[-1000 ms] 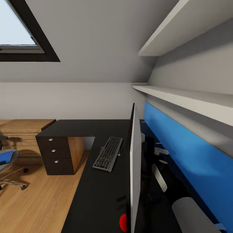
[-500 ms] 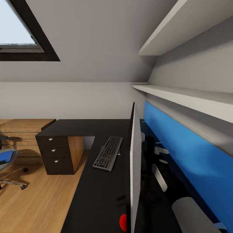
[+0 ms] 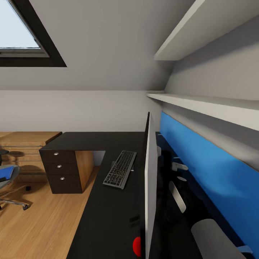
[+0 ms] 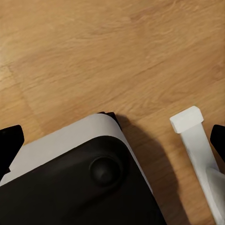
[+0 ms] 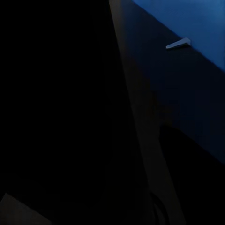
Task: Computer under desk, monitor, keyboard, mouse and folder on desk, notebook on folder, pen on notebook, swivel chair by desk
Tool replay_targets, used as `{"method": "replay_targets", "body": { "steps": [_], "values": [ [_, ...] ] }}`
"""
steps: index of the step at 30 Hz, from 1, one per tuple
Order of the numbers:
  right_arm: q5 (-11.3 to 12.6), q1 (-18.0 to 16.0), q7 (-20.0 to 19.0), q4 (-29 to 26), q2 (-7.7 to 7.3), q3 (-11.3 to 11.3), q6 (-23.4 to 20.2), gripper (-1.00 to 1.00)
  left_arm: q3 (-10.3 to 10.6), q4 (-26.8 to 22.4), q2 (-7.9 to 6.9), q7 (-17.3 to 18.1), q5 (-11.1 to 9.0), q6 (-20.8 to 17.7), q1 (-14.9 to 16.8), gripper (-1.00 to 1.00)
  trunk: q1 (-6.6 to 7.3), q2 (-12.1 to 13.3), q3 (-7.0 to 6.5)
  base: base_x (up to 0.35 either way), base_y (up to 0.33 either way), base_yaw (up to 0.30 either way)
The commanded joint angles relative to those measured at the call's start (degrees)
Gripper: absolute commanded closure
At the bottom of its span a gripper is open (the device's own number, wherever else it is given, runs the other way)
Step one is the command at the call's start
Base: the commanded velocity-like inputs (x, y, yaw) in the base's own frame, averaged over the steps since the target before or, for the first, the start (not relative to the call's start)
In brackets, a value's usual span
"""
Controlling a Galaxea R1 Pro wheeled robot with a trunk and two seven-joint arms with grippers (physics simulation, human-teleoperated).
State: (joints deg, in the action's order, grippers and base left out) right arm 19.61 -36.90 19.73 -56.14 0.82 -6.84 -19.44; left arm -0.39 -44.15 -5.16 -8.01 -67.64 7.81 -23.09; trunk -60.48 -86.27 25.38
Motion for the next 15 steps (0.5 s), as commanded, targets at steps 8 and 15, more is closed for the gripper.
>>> {"method": "replay_targets", "body": {
  "steps": [8,15],
  "values": [
    [1.05,-0.02,0.48,2.97,-0.03,-0.19,-0.25,1.0,0.13,-0.14,-0.03,-0.25,-0.47,0.18,-0.02,-1.0,0.0,-0.03,0.06,0.0,0.0,0.0],
    [1.05,-0.02,0.48,2.96,-0.03,-0.19,-0.25,-1.0,0.13,-0.14,-0.03,-0.25,-0.44,0.18,-0.02,-1.0,0.0,-0.03,0.06,0.0,0.0,0.0]
  ]
}}
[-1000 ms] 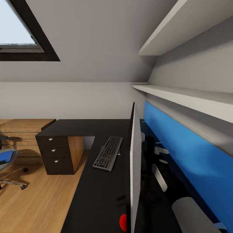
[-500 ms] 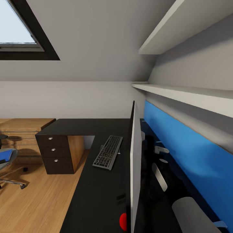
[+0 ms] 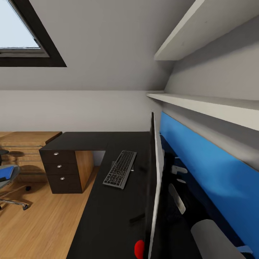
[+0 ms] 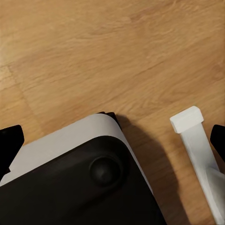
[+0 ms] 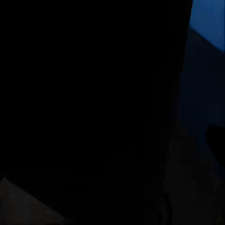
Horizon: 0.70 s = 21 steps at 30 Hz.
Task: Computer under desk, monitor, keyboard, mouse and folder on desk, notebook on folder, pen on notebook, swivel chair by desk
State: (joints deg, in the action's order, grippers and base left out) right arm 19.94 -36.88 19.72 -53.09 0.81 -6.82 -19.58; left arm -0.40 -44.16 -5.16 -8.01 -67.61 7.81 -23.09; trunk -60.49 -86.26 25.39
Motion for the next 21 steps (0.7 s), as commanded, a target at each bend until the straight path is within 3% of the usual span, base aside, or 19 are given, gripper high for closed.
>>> {"method": "replay_targets", "body": {
  "steps": [1,21],
  "values": [
    [0.71,-0.04,0.49,-0.08,-0.02,-0.21,-0.1,-1.0,0.13,-0.14,-0.03,-0.25,-0.47,0.18,-0.02,-1.0,0.0,-0.03,0.05,0.0,0.0,0.0],
    [0.71,-0.04,0.49,-0.07,-0.02,-0.2,-0.1,-1.0,0.13,-0.14,-0.03,-0.31,-0.13,0.18,0.06,-1.0,0.0,-0.03,0.05,0.0,0.0,0.0]
  ]
}}
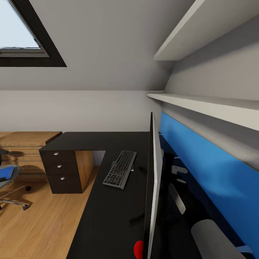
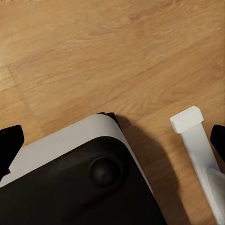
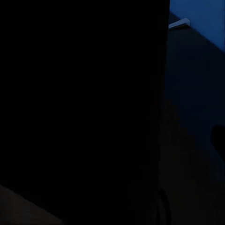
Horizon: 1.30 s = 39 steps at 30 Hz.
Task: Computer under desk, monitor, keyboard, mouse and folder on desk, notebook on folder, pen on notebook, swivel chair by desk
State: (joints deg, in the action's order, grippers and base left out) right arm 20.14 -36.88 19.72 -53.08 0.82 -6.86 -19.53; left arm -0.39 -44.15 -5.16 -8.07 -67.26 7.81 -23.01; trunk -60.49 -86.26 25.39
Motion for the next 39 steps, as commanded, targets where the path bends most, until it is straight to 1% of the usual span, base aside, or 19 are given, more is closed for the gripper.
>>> {"method": "replay_targets", "body": {
  "steps": [1,15,24,39],
  "values": [
    [0.52,-0.04,0.5,-0.08,-0.03,-0.17,-0.16,-1.0,0.15,-0.14,-0.03,-0.25,-0.36,0.18,-0.02,-1.0,0.0,-0.04,0.05,0.0,0.0,0.0],
    [0.59,-0.04,0.5,-0.09,-0.03,-0.09,-0.16,-1.0,0.44,0.22,-0.03,-0.5,0.39,0.28,-0.02,-1.0,0.0,-0.04,0.05,-0.003,0.0,0.0],
    [0.6,-0.04,0.5,-0.1,-0.03,-0.08,-0.18,-1.0,0.45,0.58,0.05,-0.46,0.42,0.27,0.06,-1.0,0.0,-0.04,0.05,-0.146,0.0,0.0],
    [0.61,-0.04,0.5,-0.1,-0.03,-0.08,-0.16,-1.0,0.48,1.12,0.26,-0.64,0.46,0.47,0.16,-1.0,0.0,-0.04,0.05,-0.034,-0.006,0.0]
  ]
}}
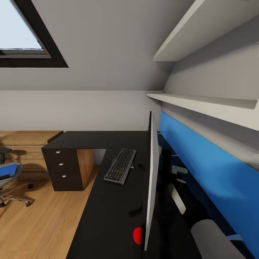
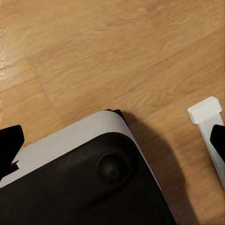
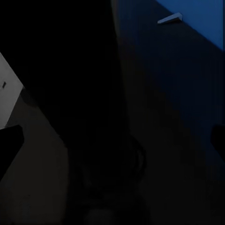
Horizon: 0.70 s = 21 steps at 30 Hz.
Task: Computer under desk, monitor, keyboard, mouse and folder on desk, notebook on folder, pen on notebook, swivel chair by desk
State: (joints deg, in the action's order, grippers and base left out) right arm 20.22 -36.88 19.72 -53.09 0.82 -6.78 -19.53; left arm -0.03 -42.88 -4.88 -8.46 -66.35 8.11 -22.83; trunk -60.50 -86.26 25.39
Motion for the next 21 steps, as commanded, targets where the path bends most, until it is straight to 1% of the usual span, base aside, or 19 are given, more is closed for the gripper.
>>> {"method": "replay_targets", "body": {
  "steps": [1,6,13,17,21],
  "values": [
    [0.52,-0.04,0.5,-0.08,-0.03,-0.16,-0.17,-1.0,0.12,-0.12,-0.03,-0.25,-0.45,0.17,-0.01,-1.0,0.01,-0.04,0.06,-0.133,-0.082,0.0],
    [0.52,-0.02,0.5,-0.08,-0.03,-0.16,-0.17,-1.0,0.08,-0.04,-0.04,-0.25,-0.45,0.18,0.02,-1.0,0.01,-0.04,0.06,-0.213,-0.118,0.0],
    [0.42,0.01,0.47,-0.47,-0.1,-0.11,-0.23,-1.0,0.07,0.06,0.03,-0.25,-0.52,0.16,0.01,-1.0,0.01,-0.04,0.06,-0.306,-0.064,0.0],
    [0.46,0.04,0.45,-0.78,-0.13,-0.07,-0.38,-1.0,0.04,0.07,0.08,-0.25,-0.53,0.16,0.03,-1.0,0.01,-0.04,0.06,-0.32,0.076,0.0],
    [0.45,0.05,0.49,-0.92,-0.13,-0.07,-0.31,-1.0,0.04,0.09,0.16,-0.25,-0.53,0.21,0.05,-1.0,0.01,-0.04,0.06,-0.275,0.174,0.0]
  ]
}}
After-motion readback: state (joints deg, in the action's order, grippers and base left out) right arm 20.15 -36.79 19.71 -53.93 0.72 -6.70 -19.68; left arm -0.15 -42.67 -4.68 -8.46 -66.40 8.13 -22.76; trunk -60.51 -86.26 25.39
